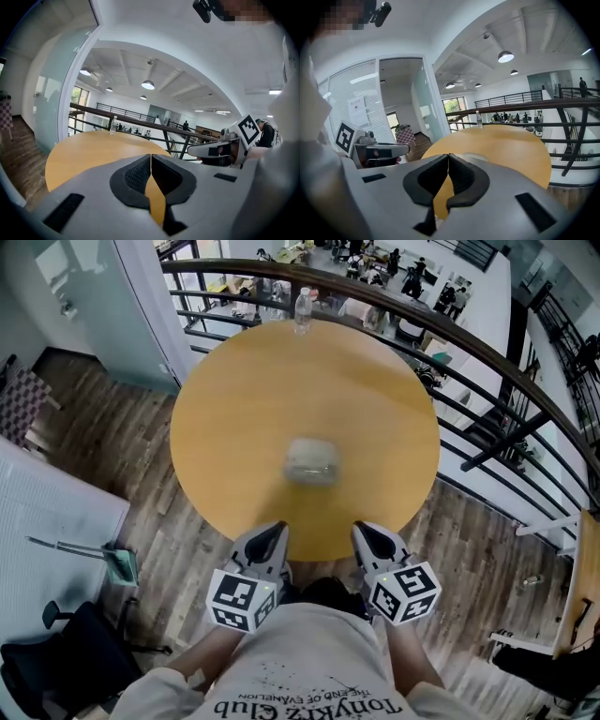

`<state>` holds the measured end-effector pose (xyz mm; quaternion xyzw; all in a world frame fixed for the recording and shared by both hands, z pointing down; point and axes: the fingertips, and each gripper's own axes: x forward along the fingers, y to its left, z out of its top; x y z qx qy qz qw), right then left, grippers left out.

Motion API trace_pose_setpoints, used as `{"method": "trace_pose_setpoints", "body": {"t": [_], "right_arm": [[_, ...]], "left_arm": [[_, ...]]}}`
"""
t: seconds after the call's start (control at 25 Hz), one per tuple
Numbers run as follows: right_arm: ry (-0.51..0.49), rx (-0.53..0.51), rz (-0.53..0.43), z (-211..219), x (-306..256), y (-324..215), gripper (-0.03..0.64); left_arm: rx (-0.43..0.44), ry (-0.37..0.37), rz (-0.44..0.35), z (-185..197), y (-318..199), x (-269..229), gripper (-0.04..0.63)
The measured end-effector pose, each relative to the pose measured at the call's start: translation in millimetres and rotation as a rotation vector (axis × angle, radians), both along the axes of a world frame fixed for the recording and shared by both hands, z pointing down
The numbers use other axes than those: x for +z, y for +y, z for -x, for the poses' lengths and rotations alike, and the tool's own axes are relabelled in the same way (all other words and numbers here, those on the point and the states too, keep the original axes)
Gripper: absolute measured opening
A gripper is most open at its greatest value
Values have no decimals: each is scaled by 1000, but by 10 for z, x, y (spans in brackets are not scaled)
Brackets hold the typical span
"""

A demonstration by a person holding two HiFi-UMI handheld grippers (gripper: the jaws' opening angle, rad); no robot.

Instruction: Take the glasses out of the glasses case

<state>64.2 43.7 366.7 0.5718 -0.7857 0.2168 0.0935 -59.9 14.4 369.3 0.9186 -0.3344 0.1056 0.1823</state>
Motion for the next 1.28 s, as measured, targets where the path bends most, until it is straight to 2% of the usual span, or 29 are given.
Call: {"method": "trace_pose_setpoints", "body": {"t": [0.2,0.4,0.68,0.84,1.04,1.28], "right_arm": [[31,-32,-12,11,-53,-228,25],[26,-96,-12,-29,-52,-421,25],[66,-184,2,-51,-24,-607,25],[99,-224,13,-96,56,-676,25],[94,-275,17,-163,117,-809,25],[99,-294,55,-184,353,-1042,25]], "left_arm": [[-13,4,12,-31,-184,1,29],[-50,3,26,-111,-340,23,29],[-69,-7,34,-258,-496,53,29],[-69,-21,46,-345,-571,122,29],[-72,-38,69,-438,-682,217,29],[-51,-57,109,-475,-804,418,29]]}}
